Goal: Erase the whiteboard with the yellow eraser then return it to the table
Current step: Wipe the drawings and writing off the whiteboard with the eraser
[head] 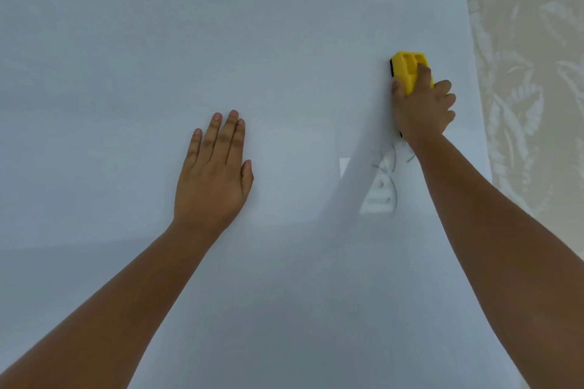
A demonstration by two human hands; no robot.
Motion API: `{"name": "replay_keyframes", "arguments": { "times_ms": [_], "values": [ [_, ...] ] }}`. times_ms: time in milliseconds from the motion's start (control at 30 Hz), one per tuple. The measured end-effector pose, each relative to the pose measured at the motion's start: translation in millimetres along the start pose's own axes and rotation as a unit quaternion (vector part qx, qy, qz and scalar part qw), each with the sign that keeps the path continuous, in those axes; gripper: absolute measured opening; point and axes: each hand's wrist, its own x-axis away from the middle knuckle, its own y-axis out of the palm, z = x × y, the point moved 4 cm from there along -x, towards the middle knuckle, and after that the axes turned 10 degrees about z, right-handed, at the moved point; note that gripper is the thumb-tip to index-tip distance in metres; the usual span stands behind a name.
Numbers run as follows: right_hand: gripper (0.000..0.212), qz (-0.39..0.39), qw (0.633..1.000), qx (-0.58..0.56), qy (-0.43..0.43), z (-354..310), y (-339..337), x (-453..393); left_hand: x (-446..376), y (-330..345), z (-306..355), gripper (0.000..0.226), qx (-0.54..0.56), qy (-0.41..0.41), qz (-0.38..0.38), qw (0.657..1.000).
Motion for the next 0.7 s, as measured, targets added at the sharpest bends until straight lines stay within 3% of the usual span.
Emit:
{"name": "replay_keyframes", "arguments": {
  "times_ms": [67, 233, 367, 433, 500, 600, 700],
  "values": [
    [0.060, -0.008, 1.000, -0.007, -0.005, 0, 1, 4, 0, 0, -1, 0.055, 0.003, -0.001, 0.004, 1.000],
    [0.060, 0.007, 0.993, 0.010, -0.119, 28, -1, 35, 1, 0, -2, 0.056, 0.005, 0.001, 0.014, 1.000],
    [0.060, -0.012, 0.998, 0.007, 0.055, 74, -7, 4, 1, 0, 0, 0.055, 0.002, -0.004, 0.021, 1.000],
    [0.060, -0.026, 0.995, -0.007, 0.095, 64, -6, -9, -1, -1, 0, 0.055, 0.004, -0.005, 0.024, 1.000],
    [0.060, -0.028, 0.998, -0.013, 0.050, 32, -2, -5, 0, 0, 0, 0.055, 0.003, -0.004, 0.022, 1.000],
    [0.061, -0.007, 0.996, -0.006, -0.083, -5, 3, 27, 1, 0, -2, 0.055, 0.004, -0.006, 0.024, 1.000],
    [0.061, 0.008, 0.996, 0.017, -0.083, 16, -1, 32, 0, 0, -1, 0.055, 0.003, -0.003, 0.023, 1.000]
  ]
}}
